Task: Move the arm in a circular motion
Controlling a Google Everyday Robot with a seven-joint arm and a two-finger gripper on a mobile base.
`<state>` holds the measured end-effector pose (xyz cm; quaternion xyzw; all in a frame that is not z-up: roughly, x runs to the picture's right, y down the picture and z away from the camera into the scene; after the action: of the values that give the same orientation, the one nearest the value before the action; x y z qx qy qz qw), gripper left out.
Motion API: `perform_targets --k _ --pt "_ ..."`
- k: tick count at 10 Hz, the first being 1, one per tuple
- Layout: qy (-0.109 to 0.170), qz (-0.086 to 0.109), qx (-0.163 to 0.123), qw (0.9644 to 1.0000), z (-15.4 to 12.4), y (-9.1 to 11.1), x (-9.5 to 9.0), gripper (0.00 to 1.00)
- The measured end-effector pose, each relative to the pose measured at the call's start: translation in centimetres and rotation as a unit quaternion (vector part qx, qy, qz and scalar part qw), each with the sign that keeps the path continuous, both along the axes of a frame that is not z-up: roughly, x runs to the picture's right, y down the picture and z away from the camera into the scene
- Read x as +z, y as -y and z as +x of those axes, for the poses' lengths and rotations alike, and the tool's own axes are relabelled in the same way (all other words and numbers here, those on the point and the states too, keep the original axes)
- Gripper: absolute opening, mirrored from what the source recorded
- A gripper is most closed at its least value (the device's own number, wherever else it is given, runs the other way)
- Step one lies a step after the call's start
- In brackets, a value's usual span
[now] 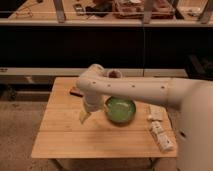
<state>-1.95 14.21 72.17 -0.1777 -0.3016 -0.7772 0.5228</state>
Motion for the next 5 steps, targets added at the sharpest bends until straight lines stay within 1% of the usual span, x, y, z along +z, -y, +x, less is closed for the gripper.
perform_targets --k 1,2,3,4,5 --pt "-0.034 0.002 0.03 0.999 3.6 -1.0 -1.1 0.8" --pt "-0.078 0.008 0.07 0.9945 8.2 -1.6 -2.3 0.8" --pt "-0.108 0.015 0.097 0.9893 11.4 -1.6 -2.9 0.8" --pt "-0.141 0.027 0.13 0.981 15.0 -1.1 -3.5 0.8" --pt "-0.18 0.049 0.171 0.9675 19.6 0.5 -3.9 0.8"
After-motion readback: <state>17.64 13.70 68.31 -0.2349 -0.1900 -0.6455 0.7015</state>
